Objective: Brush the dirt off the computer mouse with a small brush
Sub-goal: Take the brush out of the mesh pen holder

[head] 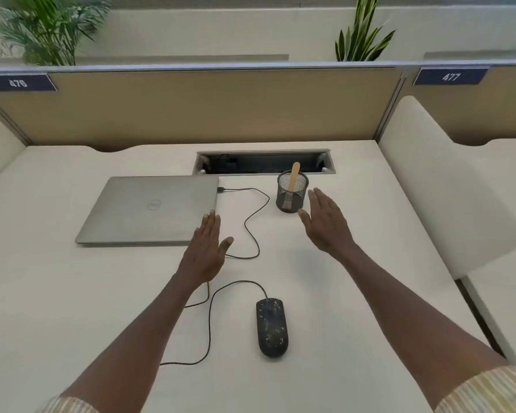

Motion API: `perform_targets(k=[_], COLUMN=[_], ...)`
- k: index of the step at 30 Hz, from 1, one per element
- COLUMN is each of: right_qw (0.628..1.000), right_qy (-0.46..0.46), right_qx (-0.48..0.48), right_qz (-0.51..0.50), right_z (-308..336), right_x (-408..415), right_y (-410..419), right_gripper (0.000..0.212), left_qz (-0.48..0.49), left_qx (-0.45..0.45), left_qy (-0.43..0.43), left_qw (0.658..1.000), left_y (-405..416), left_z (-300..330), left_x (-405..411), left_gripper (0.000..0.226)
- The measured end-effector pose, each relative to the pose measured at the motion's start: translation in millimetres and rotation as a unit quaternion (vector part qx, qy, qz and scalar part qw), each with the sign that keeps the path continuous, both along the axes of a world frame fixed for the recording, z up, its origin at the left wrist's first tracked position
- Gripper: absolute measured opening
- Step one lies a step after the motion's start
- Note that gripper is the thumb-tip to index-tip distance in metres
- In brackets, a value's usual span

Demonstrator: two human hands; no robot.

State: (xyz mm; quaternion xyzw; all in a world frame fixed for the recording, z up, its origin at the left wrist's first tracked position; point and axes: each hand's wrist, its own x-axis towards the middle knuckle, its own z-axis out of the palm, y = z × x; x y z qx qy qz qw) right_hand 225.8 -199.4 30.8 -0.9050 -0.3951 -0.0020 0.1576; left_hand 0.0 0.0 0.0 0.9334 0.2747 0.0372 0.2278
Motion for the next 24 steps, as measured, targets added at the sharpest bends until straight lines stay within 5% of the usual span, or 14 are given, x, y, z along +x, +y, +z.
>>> perform_targets(k=[7,18,24], right_qw=[0.999,0.993,0.994], right_qy=[-0.031,0.046,0.063], right_qx=[-0.012,-0.095,-0.058], right_qz=[0.036,0.054,0.068], right_z=[20,23,16], right_x=[35,102,109], right_y=[33,83,97], right_gripper=[0.040,0.077,0.066], left_qz=[-0.001,0.021,0.031], left_qx=[-0.005,-0.004,0.000], left_qy=[0.000,-0.027,-0.024], left_qw=[1.000,0.999,0.999], left_y=[8,12,22], left_z=[-8,-24,-24], left_x=[9,19,16], left_gripper=[0.067,0.066,0.066])
